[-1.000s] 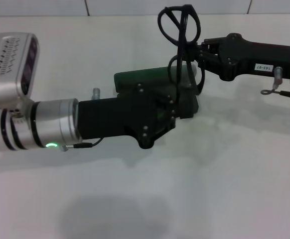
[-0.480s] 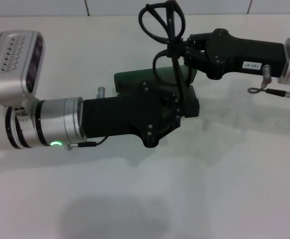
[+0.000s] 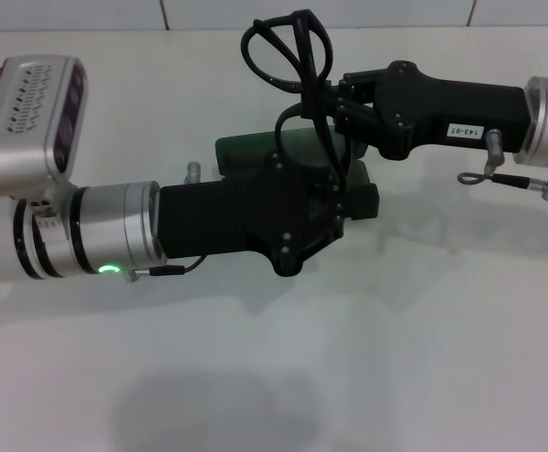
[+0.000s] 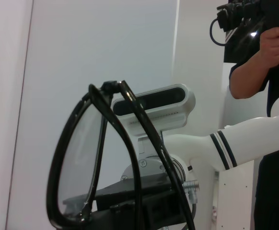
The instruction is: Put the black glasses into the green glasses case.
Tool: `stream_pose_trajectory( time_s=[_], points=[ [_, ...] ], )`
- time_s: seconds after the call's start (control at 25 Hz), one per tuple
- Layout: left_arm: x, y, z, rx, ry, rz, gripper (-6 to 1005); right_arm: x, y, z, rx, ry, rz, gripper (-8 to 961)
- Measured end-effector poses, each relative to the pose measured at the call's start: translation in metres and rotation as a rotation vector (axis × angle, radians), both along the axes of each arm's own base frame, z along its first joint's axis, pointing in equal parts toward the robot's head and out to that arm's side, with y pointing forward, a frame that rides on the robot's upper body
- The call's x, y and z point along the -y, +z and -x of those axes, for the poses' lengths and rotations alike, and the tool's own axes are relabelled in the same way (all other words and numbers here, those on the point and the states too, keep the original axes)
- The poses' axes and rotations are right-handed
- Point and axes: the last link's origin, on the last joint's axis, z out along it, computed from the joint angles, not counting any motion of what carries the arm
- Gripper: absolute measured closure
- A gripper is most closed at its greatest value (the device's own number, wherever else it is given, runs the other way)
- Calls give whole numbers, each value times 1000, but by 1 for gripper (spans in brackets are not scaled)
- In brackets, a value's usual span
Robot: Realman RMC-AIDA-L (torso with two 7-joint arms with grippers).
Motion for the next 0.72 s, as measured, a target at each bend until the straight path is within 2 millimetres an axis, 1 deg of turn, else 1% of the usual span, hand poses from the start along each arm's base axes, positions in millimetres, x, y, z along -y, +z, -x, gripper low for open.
stream_pose_trajectory(
  time_s=[0.32, 0.56, 0.72],
  points=[
    [0, 0, 1, 0, 3, 0, 970, -1, 1, -2, 3, -9, -6, 867],
    [1, 2, 3, 12, 18, -9, 969, -4, 5, -15, 23, -50, -54, 867],
    [1, 2, 3, 13, 19, -7, 969, -5, 4, -21, 43, -59, -81, 867]
  ],
)
